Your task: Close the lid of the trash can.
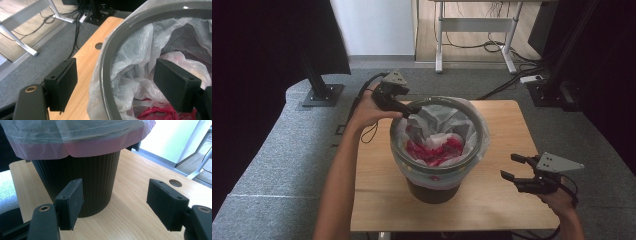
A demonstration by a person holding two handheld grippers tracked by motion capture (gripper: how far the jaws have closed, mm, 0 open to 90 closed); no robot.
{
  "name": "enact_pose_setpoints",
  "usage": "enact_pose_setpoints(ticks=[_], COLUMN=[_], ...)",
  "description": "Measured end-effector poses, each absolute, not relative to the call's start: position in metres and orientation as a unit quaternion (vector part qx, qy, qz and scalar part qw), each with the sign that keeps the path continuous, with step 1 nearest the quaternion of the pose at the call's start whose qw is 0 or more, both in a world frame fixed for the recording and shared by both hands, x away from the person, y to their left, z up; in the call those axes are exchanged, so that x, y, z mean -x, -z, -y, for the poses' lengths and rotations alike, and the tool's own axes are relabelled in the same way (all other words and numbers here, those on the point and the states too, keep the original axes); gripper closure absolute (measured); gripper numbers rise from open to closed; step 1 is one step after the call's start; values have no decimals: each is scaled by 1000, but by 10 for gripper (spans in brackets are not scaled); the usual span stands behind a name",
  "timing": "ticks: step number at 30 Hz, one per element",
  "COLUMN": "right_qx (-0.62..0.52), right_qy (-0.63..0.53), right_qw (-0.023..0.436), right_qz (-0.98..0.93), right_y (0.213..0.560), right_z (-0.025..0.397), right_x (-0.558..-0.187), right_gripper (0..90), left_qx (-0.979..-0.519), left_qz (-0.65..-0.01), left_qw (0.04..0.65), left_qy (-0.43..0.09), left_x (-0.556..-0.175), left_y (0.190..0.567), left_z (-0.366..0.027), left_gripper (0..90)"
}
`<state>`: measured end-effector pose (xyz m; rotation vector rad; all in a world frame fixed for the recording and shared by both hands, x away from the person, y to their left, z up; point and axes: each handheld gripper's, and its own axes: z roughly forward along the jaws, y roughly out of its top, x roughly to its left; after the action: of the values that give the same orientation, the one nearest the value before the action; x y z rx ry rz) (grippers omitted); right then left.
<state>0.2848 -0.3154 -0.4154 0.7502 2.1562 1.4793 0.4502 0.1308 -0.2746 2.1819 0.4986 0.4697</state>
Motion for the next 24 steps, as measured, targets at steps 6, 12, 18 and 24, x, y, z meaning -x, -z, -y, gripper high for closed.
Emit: enact_pose_setpoints(ticks=[6,12,18,24], right_qx=[-269,-269,-268,-267], right_qy=[-532,-533,-534,-535], right_qw=[210,211,211,211], right_qz=[-775,-774,-773,-773], right_y=[415,415,414,413], right_z=[316,317,317,317], right_x=[-283,-281,-281,-281], right_gripper=[293,293,293,293], left_qx=[-862,-858,-854,-854], left_qz=[-194,-191,-191,-188], left_qw=[427,435,439,441], left_qy=[-193,-198,-202,-203], left_x=[-441,-430,-421,-412], left_y=[272,272,271,273], left_z=[-139,-149,-158,-167], left_gripper=[193,194,196,199])
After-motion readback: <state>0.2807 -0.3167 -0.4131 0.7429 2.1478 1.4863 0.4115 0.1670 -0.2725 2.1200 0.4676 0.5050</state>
